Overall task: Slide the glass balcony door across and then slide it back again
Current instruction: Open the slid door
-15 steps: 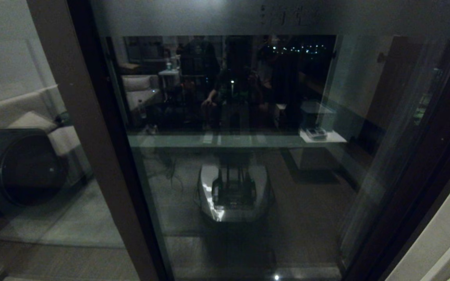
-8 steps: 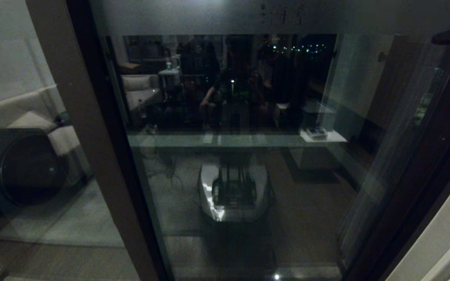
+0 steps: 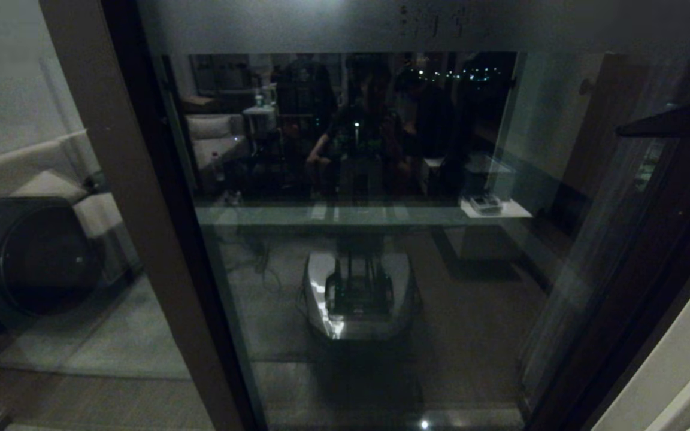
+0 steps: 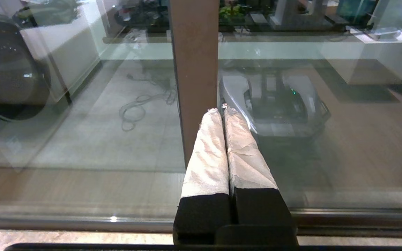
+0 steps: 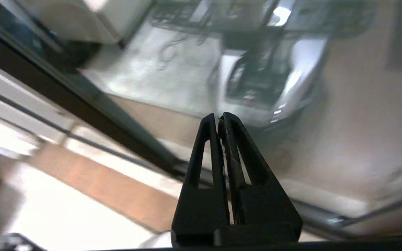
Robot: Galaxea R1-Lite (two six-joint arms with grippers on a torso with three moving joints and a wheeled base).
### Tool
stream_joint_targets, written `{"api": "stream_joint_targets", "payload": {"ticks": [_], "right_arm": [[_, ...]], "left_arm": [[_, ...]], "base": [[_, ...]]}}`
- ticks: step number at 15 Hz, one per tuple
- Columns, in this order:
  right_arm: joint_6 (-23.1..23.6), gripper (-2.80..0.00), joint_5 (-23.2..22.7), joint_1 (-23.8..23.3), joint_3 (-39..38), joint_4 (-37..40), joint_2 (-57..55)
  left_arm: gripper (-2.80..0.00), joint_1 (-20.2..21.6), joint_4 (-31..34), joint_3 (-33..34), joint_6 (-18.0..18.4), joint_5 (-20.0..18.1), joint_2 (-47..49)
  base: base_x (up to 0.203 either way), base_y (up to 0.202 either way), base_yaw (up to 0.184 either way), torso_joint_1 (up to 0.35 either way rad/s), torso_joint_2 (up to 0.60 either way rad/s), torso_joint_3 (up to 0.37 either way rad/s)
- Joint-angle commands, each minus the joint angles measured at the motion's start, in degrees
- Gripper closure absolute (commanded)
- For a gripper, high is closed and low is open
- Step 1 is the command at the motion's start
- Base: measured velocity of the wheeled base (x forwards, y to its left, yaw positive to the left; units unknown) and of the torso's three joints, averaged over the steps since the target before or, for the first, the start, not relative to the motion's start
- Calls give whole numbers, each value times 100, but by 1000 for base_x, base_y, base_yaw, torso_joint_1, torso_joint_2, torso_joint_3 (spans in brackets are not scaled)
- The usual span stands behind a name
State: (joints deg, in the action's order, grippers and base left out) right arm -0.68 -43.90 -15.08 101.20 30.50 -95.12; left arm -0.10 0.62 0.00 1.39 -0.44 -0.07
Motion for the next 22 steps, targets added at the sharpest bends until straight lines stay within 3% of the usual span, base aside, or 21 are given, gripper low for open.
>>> {"api": "stream_joint_targets", "payload": {"ticks": [1,3,5,7,8,15,19,22], "right_arm": [[-176,0,-35,-51,-330,1,17],[-252,0,80,-237,-442,-451,-48],[-256,0,763,-280,-26,-536,-66],[24,0,1183,-397,190,-544,-71],[65,-280,1264,-535,99,-538,-33],[146,-280,1347,-1137,-75,-543,-237],[193,-280,891,-1665,237,-564,-522],[208,-280,875,-1887,435,-545,-741]], "left_arm": [[0,1,-1,0,2,0,-1],[0,1,-1,0,2,0,-1],[0,1,-1,0,2,0,-1],[0,1,-1,0,2,0,-1],[0,1,-1,0,2,0,-1],[0,1,-1,0,2,0,-1],[0,1,-1,0,2,0,-1],[0,9,-1,0,2,0,-1]], "base": [[0,0,0,0,0,0],[0,0,0,0,0,0],[0,0,0,0,0,0],[0,0,0,0,0,0],[0,0,0,0,0,0],[0,0,0,0,0,0],[0,0,0,0,0,0],[0,0,0,0,0,0]]}}
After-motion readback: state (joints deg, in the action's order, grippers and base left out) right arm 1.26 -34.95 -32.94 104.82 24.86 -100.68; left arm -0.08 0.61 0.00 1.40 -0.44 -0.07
